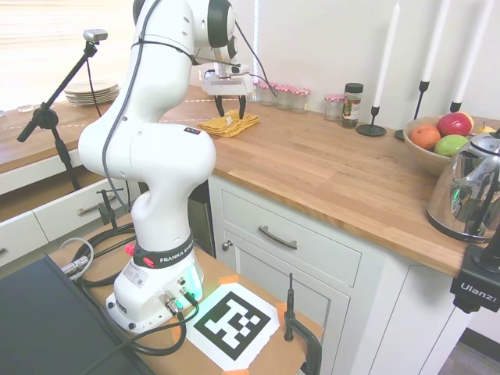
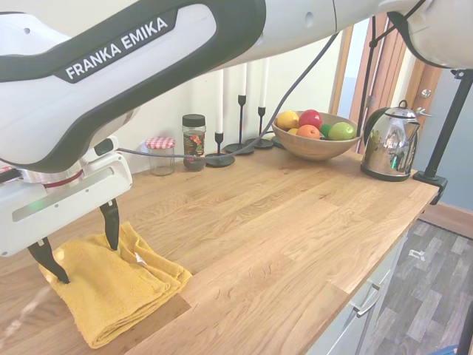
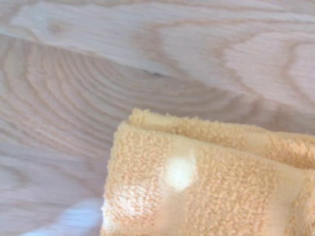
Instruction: Wipe the counter
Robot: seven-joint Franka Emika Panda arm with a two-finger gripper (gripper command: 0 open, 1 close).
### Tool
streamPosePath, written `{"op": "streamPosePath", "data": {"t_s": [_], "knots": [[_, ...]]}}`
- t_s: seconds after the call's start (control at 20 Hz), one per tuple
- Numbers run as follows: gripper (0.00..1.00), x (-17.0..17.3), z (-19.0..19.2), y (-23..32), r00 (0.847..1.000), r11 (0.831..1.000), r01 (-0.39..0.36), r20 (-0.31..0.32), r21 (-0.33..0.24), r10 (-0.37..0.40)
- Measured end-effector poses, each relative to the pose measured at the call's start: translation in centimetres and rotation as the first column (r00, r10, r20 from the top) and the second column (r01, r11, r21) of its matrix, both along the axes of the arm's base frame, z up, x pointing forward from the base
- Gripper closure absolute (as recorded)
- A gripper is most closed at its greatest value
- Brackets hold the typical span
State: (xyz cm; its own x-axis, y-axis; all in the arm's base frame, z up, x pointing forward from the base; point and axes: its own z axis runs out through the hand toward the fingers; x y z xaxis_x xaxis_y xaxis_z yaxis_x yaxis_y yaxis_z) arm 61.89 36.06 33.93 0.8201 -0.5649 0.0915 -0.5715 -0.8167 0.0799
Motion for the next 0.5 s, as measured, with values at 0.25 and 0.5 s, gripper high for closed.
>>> {"op": "streamPosePath", "data": {"t_s": [0.25, 0.5], "knots": [[1.0, 0.08, -0.04, -0.04, 1.0, 1.0, 0.004, 0.001, 0.005, -0.004], [1.0, 0.17, -0.16, 0.04, 1.0, 1.0, 0.005, 0.008, 0.016, -0.005]]}}
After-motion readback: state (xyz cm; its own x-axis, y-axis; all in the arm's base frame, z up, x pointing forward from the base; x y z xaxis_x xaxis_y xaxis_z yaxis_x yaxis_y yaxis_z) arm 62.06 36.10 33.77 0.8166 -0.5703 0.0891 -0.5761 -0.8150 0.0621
